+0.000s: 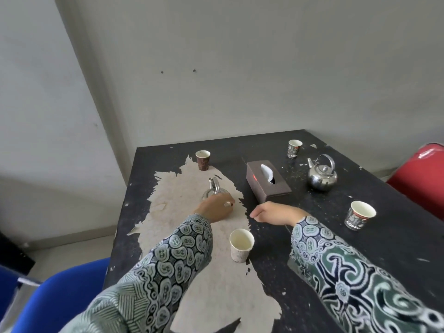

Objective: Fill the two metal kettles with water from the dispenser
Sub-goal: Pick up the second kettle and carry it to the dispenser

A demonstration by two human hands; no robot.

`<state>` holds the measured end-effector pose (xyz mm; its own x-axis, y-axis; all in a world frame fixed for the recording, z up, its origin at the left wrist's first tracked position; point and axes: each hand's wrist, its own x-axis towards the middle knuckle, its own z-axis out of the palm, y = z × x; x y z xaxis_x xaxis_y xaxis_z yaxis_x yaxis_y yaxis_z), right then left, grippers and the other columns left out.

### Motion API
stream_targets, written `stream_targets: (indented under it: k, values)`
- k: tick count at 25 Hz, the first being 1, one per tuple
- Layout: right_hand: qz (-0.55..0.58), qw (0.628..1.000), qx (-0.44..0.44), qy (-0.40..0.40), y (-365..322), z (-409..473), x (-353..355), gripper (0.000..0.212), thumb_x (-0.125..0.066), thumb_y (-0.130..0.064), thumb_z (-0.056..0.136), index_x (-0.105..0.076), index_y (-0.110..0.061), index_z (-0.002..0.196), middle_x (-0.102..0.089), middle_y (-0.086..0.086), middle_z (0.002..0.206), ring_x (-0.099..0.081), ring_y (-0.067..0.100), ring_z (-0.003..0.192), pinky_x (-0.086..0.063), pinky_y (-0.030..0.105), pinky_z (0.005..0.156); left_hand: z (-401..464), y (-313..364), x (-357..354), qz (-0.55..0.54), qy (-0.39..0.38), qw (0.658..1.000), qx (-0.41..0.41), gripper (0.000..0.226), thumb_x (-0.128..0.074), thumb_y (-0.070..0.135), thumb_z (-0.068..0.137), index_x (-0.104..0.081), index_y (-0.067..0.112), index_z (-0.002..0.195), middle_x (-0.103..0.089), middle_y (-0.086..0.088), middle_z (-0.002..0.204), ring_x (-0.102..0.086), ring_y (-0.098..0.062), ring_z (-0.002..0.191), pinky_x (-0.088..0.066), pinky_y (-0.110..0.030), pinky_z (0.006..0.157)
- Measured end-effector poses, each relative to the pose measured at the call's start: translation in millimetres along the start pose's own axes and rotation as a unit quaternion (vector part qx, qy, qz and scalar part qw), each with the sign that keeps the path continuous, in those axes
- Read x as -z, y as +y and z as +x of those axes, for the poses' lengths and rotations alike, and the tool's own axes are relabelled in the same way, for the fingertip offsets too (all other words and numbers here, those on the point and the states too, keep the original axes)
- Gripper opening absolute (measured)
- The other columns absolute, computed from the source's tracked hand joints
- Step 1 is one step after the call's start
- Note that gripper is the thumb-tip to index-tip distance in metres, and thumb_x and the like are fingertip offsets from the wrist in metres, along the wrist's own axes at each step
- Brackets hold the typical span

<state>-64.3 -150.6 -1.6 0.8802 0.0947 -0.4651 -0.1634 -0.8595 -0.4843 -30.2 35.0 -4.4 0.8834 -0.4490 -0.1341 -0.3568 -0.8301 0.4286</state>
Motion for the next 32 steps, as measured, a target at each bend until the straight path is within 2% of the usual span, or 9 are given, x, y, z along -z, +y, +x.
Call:
stream_targets:
  k: [5,9,11,13,18,21,26,29,32]
  values:
    - [0.059,0.994,0.04,0.084,10.3,-34.1,12.5,0.026,-0.047,-0.016,0.09,-0.066,-0.02,0.108,-0.062,0.0,0.114,-0.055,0.016,0.111,-0.039,0.029,0.1,1.3,45.7,-3.4,-0.023,0.071,0.997,-0.038,0.029,-0.044,0.022,0.087,-0.062,0.026,0.109,-0.063,0.004,0.119,-0.057,-0.019,0.111,-0.043,-0.038,0.097]
    - [0.099,0.975,0.052,0.19,58.7,-42.2,47.9,0.017,-0.054,-0.009,0.085,-0.069,-0.012,0.094,-0.065,-0.002,0.082,-0.059,0.014,0.083,-0.042,0.018,0.074,17.6,86.6,-11.5,-0.044,0.119,0.99,-0.065,0.028,-0.043,0.021,0.087,-0.063,0.024,0.106,-0.065,0.001,0.113,-0.059,-0.02,0.105,-0.047,-0.036,0.087]
    - [0.132,0.965,0.046,0.222,92.5,-39.9,71.8,0.019,-0.051,-0.004,0.085,-0.068,-0.006,0.093,-0.067,0.003,0.081,-0.06,0.014,0.072,-0.042,0.007,0.055,34.4,107.1,-19.0,-0.058,0.132,0.987,-0.067,0.027,-0.043,0.022,0.087,-0.064,0.027,0.103,-0.067,0.0,0.109,-0.06,-0.02,0.101,-0.049,-0.037,0.085]
    - [0.171,0.955,0.032,0.24,128.8,-32.3,96.2,0.02,-0.049,-0.005,0.088,-0.066,-0.003,0.099,-0.067,0.005,0.085,-0.058,0.01,0.064,-0.042,0.008,0.048,53.5,128.0,-31.0,-0.084,0.16,0.982,-0.055,0.025,-0.043,0.022,0.087,-0.065,0.028,0.098,-0.068,0.001,0.105,-0.062,-0.02,0.096,-0.051,-0.04,0.084]
    - [0.25,0.938,0.01,0.24,218.5,-9.5,149.8,0.012,-0.054,-0.008,0.087,-0.065,-0.013,0.089,-0.067,0.006,0.085,-0.06,0.009,0.065,-0.048,0.018,0.058,98.3,191.7,-78.9,-0.106,0.195,0.975,0.018,0.023,-0.044,0.019,0.088,-0.063,0.024,0.099,-0.065,0.001,0.097,-0.059,-0.021,0.09,-0.047,-0.032,0.072]
    - [0.278,0.932,0.008,0.234,263.2,12.1,172.0,0.016,-0.057,-0.009,0.085,-0.064,-0.008,0.099,-0.067,0.007,0.089,-0.063,0.012,0.071,-0.052,0.022,0.063,130.5,219.7,-101.6,-0.111,0.199,0.973,0.032,0.02,-0.044,0.018,0.088,-0.062,0.023,0.098,-0.062,0.007,0.099,-0.061,-0.019,0.088,-0.047,-0.031,0.069]
    - [0.289,0.932,-0.002,0.218,318.5,51.8,194.5,0.026,-0.058,-0.012,0.086,-0.06,-0.003,0.11,-0.063,0.01,0.099,-0.063,0.022,0.088,-0.054,0.037,0.082,185.8,242.6,-145.2,-0.072,0.165,0.983,0.035,0.023,-0.047,0.017,0.088,-0.059,0.02,0.107,-0.062,0.004,0.108,-0.053,-0.018,0.106,-0.046,-0.039,0.086]
    - [0.278,0.924,-0.025,0.261,336.3,87.9,212.0,0.034,-0.057,-0.009,0.084,-0.054,0.009,0.112,-0.062,0.025,0.107,-0.059,0.038,0.099,-0.048,0.05,0.091,217.9,247.6,-158.5,-0.056,0.138,0.988,0.032,0.026,-0.045,0.019,0.09,-0.055,0.02,0.114,-0.059,0.005,0.114,-0.05,-0.016,0.111,-0.042,-0.035,0.091]
    - [0.297,0.913,-0.042,0.277,341.0,131.2,230.6,0.036,-0.053,-0.012,0.087,-0.048,0.002,0.12,-0.058,0.021,0.118,-0.055,0.034,0.11,-0.043,0.045,0.095,251.8,248.3,-164.9,-0.063,0.127,0.99,0.025,0.028,-0.044,0.021,0.091,-0.052,0.022,0.118,-0.057,0.006,0.119,-0.048,-0.014,0.114,-0.042,-0.034,0.094]
